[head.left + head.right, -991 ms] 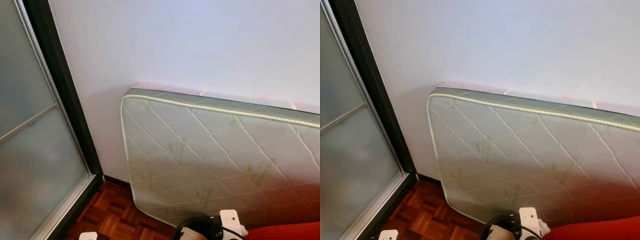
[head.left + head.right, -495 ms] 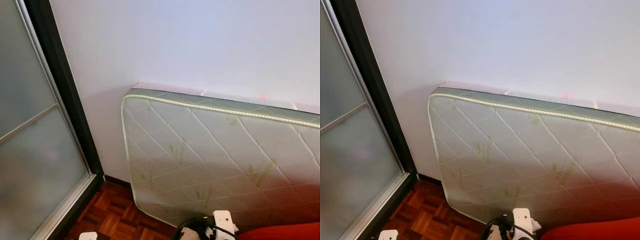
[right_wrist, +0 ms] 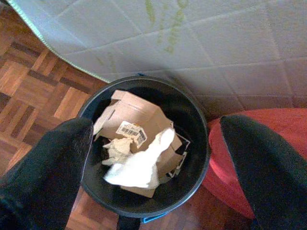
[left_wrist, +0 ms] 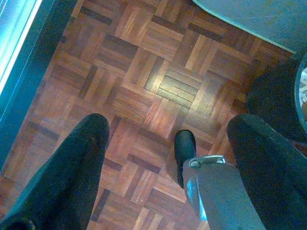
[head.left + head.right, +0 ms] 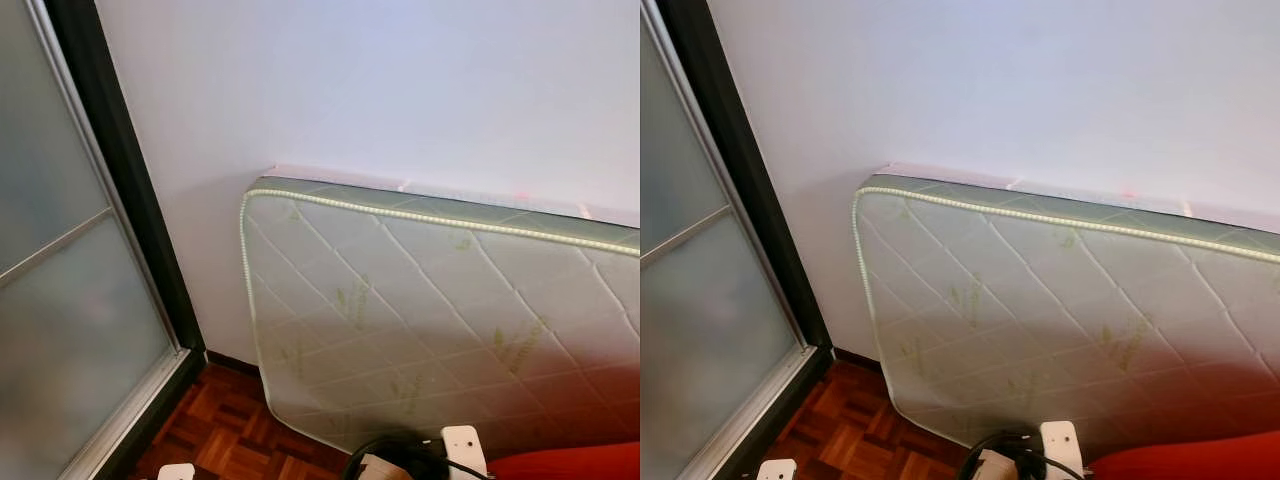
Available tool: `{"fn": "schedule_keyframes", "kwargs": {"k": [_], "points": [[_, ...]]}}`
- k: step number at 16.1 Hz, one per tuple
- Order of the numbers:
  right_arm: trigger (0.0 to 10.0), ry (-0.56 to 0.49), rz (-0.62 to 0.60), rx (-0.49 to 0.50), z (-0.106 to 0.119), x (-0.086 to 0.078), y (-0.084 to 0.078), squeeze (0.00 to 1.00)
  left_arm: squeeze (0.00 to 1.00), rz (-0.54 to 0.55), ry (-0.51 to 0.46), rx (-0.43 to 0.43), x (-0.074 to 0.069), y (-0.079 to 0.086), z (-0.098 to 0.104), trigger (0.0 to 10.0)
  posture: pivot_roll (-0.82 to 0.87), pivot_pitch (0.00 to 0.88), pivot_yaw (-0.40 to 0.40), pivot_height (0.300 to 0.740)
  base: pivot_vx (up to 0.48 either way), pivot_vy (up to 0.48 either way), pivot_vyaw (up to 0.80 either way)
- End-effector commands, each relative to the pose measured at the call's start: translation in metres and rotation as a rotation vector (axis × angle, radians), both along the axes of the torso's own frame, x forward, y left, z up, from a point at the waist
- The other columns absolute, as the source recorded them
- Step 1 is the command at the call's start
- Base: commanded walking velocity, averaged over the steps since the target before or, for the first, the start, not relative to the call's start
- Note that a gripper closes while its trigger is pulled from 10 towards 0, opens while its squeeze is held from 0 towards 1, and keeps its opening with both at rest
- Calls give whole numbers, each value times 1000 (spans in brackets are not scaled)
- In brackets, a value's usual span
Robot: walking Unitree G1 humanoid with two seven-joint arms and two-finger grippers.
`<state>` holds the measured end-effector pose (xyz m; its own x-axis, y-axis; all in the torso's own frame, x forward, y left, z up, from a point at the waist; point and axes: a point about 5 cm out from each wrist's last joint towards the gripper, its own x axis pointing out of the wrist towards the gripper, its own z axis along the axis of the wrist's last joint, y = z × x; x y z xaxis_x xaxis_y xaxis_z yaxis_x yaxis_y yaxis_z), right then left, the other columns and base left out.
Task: Clean up the room
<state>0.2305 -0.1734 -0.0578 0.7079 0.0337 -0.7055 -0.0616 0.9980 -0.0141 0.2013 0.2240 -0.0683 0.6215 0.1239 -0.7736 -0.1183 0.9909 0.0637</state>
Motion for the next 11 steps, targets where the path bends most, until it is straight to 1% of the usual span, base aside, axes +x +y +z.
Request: {"fn": "schedule_keyframes", "kwargs": {"k": [1, 3, 4, 5, 8, 9, 11], "points": [[10000, -12, 15, 3, 2, 3, 5, 1000, 0, 4, 14, 3, -2, 1, -1, 10000, 104, 0, -19, 740, 0, 0, 0], [10000, -11, 19, 3, 2, 4, 8, 1000, 0, 3, 14, 4, -2, 1, -1, 10000, 103, 0, -19, 740, 0, 0, 0], [10000, -5, 17, 5, 1, 3, 8, 380, 0, 3, 14, 4, -2, 1, -1, 10000, 101, 0, -18, 740, 0, 0, 0], [10000, 2, 5, 16, 0, 2, 9, 0, 0, 2, 14, 4, -2, 0, -1, 10000, 102, 0, -19, 740, 0, 0, 0], [10000, 76, -87, 61, -10, -13, 2, 0, 0, 5, 11, 3, -2, 0, -1, 10000, 99, 0, -20, 740, 0, 0, 0], [10000, 99, -101, 60, -13, -19, 0, 0, 0, 5, 10, 3, -1, 0, -1, 10000, 100, 0, -21, 740, 0, 0, 0], [10000, 180, -123, 10, -24, -41, -13, 0, 0, 5, 7, 5, -1, 0, -1, 10000, 100, 0, -20, 740, 0, 0, 0]]}}
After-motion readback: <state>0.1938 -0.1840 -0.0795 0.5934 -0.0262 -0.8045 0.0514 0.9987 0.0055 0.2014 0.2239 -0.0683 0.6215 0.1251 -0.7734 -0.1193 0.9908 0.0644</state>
